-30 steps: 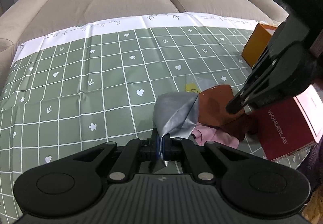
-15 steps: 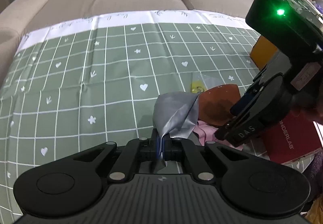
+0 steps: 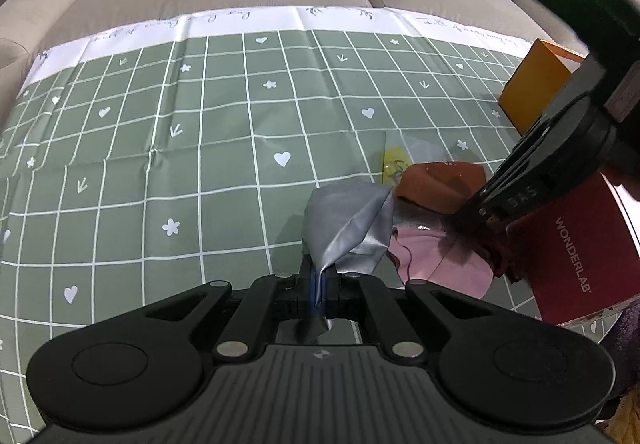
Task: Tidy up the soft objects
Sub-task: 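Carry the silver balloon and brown leather piece toward the shoebox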
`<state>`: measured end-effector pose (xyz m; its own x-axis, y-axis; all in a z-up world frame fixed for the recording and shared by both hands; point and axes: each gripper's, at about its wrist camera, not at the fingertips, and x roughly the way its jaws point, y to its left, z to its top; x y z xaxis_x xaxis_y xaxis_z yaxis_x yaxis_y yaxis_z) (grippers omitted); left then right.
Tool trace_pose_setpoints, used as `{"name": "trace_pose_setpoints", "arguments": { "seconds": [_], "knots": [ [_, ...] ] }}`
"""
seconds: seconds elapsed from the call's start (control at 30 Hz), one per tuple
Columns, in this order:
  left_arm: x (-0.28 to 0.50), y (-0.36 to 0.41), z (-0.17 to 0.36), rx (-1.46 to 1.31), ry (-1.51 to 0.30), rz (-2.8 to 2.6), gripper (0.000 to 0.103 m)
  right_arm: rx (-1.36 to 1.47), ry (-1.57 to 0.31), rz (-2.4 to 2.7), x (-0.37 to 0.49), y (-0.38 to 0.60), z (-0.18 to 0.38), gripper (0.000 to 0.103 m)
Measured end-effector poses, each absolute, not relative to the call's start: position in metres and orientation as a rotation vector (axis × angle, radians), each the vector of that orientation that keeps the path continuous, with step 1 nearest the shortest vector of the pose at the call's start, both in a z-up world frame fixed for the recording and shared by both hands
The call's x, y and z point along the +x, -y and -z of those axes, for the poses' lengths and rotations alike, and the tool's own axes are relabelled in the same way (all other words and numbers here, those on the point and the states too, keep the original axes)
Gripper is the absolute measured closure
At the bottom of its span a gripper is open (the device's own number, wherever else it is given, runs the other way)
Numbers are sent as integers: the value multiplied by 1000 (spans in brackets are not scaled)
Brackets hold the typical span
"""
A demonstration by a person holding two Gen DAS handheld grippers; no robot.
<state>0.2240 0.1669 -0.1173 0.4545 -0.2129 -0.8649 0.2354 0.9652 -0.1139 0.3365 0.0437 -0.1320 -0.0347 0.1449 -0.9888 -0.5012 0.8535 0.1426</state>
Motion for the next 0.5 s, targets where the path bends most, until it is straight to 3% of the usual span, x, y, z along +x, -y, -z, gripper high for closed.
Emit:
{"name": "trace_pose_setpoints", "arguments": {
  "seconds": [0.5],
  "knots": [
    [185, -156, 49, 44, -951, 221, 100, -201, -1287, -613, 281, -21, 20, 100]
  ]
}}
